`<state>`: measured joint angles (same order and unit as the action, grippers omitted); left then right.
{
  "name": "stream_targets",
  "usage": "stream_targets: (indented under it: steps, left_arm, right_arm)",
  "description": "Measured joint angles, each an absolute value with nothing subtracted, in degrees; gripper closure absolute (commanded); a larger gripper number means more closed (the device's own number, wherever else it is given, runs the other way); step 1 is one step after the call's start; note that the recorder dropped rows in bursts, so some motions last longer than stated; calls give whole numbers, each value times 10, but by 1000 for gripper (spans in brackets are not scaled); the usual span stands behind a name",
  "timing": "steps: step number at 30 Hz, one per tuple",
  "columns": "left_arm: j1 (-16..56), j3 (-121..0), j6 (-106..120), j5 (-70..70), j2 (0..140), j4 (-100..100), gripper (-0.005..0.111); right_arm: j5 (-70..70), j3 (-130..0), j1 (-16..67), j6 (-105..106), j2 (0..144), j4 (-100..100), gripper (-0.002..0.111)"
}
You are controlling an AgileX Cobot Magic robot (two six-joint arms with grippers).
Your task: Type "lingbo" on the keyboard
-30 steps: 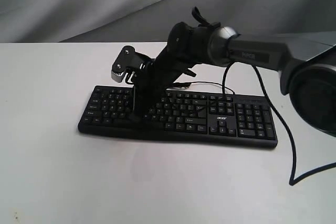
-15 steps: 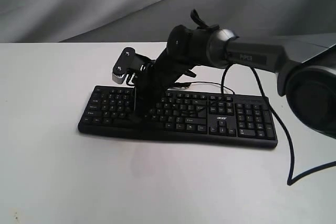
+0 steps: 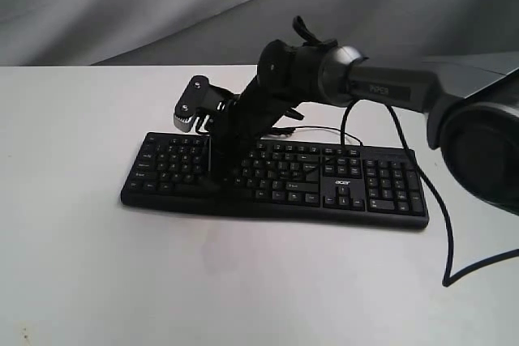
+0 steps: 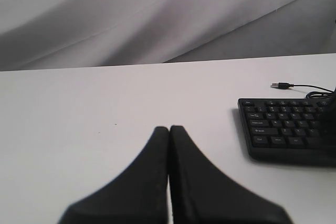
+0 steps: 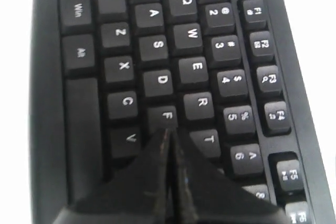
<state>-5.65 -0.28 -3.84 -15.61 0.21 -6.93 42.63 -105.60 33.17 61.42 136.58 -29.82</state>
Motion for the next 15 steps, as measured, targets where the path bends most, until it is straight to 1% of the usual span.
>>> stream_targets:
  steps: [6,15]
  left_arm:
    - [-57,-3,-38,-156,2,-69,106]
    - [-57,-3,-38,-156,2,-69,106]
  right_arm:
    - [468,-1056,332,602,1344,-291,108]
    - [480,-1056,332,598,1349,-289,108]
